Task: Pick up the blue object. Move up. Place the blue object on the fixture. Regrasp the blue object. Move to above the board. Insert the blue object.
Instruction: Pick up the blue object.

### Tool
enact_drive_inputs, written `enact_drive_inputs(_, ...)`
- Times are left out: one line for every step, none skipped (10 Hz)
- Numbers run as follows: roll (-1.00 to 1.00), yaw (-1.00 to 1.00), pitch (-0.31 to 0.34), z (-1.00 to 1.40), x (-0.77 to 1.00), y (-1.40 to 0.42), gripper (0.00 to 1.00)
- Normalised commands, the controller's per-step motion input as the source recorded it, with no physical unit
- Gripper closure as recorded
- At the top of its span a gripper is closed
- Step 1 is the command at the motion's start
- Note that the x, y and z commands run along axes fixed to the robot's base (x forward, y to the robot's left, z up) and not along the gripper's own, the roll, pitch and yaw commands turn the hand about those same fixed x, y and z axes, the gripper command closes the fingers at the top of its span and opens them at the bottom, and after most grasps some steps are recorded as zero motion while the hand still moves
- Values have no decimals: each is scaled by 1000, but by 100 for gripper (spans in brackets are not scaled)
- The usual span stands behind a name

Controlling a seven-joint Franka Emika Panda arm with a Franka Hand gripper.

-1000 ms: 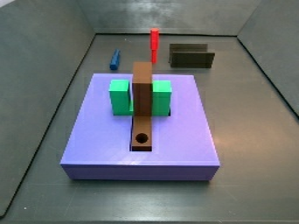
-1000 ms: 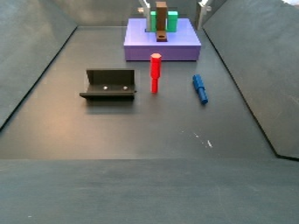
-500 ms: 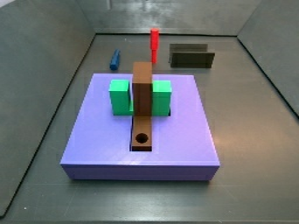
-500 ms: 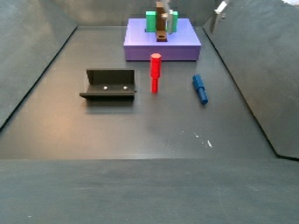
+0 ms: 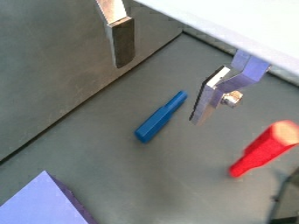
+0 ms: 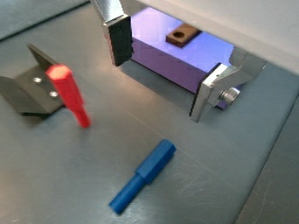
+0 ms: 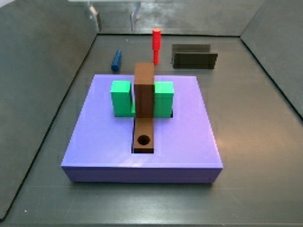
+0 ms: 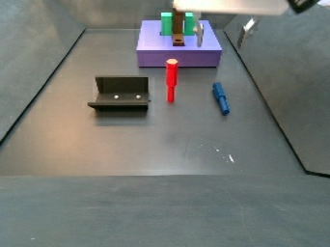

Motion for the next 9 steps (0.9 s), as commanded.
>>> enact_drive_inputs(127, -14, 57, -860, -151, 0, 0)
enact_drive_inputs(133, 0, 76, -843, -114, 0, 0)
enact_drive_inputs(90, -3, 51, -863, -111, 11, 0)
enact_drive_inputs(179, 0, 0, -751, -20, 0, 0)
enact_drive_inputs(263, -34, 0, -731, 0, 0, 0)
enact_drive_inputs(197, -71, 0, -691, 0, 37, 0)
enact_drive_inputs(223, -20, 3, -600, 14, 3, 0)
enact_drive_inputs(171, 0, 0, -589, 3, 37, 0)
enact_drive_inputs(173, 3, 0, -569, 0, 31, 0)
